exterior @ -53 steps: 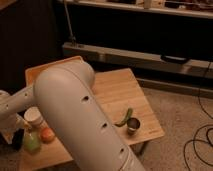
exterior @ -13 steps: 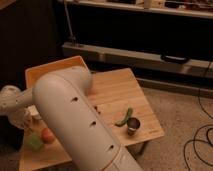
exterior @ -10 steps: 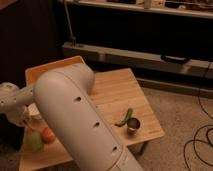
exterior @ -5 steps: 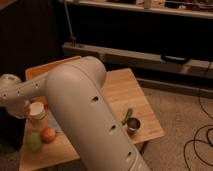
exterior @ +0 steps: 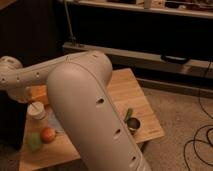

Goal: Place fork in tray

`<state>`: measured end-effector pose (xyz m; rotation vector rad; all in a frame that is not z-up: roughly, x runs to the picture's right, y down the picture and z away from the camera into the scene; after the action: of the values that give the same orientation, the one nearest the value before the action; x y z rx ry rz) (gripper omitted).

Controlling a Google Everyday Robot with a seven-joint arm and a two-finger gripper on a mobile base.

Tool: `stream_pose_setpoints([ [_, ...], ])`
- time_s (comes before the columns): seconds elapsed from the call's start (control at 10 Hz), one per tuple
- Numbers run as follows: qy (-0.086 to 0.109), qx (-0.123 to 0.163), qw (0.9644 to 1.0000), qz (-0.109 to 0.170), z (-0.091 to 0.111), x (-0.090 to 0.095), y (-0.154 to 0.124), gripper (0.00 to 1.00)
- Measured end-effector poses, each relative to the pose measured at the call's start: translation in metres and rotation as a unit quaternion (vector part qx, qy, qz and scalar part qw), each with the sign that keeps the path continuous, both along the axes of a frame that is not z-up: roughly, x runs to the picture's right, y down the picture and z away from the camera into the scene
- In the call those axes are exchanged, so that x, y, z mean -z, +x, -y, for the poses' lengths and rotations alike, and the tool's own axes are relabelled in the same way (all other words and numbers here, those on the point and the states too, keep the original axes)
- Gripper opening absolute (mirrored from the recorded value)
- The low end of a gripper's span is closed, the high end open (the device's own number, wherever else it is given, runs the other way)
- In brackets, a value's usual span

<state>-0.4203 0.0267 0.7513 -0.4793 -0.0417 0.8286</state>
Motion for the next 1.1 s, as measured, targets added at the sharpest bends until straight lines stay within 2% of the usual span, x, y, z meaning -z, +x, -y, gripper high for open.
stream_pose_setpoints([
  [0.1,0.004,0.002,1.0,0.0,0.017,-0.009,0.001,0.0],
  [0.3,0.006,0.002,0.9998,0.018,0.048,-0.029,0.004,0.0],
  [0.5,-0.006,-0.015,0.9981,0.06,0.068,-0.044,0.008,0.0],
  [0.6,-0.013,-0.033,0.9951,0.093,0.076,-0.054,0.018,0.0],
  [0.8,-0.029,-0.056,0.9888,0.136,0.077,-0.063,0.027,0.0],
  [1.1,-0.044,-0.085,0.9831,0.156,0.079,-0.077,0.038,0.0],
])
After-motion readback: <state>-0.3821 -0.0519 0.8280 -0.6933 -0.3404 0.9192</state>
